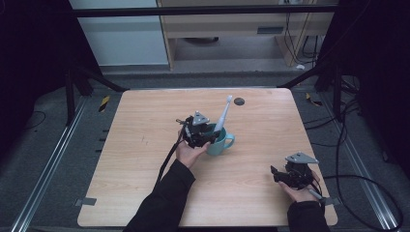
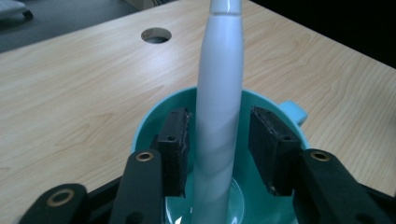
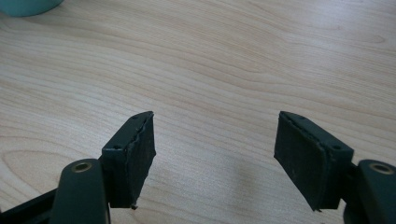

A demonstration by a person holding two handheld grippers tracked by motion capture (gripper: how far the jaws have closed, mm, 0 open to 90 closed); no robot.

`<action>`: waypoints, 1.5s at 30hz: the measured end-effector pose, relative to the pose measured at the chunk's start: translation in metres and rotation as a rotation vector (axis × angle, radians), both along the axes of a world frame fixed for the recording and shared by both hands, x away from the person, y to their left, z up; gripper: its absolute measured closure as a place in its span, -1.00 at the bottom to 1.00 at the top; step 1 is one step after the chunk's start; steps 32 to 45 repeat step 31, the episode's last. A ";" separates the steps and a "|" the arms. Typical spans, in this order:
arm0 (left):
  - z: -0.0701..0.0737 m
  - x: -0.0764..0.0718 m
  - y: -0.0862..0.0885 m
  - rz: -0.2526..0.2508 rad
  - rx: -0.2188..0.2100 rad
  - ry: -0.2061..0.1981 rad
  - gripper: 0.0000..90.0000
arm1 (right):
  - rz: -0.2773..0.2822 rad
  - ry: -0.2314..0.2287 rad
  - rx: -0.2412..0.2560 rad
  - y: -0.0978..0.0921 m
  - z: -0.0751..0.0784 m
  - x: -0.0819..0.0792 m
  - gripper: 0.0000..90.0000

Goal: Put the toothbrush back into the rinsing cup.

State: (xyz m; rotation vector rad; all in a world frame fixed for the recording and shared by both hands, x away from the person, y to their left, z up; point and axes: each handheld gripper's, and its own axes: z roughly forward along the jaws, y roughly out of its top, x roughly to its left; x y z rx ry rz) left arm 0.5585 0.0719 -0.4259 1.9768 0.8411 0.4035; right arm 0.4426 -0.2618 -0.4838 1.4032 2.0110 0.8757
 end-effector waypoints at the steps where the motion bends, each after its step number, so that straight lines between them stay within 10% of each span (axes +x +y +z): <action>1: 0.002 -0.002 0.002 -0.002 0.001 -0.004 0.18 | -0.005 0.001 0.003 0.000 0.000 0.000 -0.36; 7: 0.018 -0.013 0.024 0.010 -0.050 -0.014 0.01 | -0.009 -0.003 0.001 0.000 0.000 0.000 -0.40; 16: 0.032 -0.035 0.070 0.079 0.032 -0.088 -0.13 | -0.029 -0.014 0.014 -0.002 0.001 -0.001 -0.49; 31: -0.006 -0.067 0.165 0.228 0.041 -0.001 -0.17 | -0.048 -0.039 0.015 -0.003 0.002 -0.001 -0.56; 45: -0.006 -0.067 0.165 0.228 0.041 -0.001 -0.17 | -0.048 -0.039 0.015 -0.003 0.002 -0.001 -0.56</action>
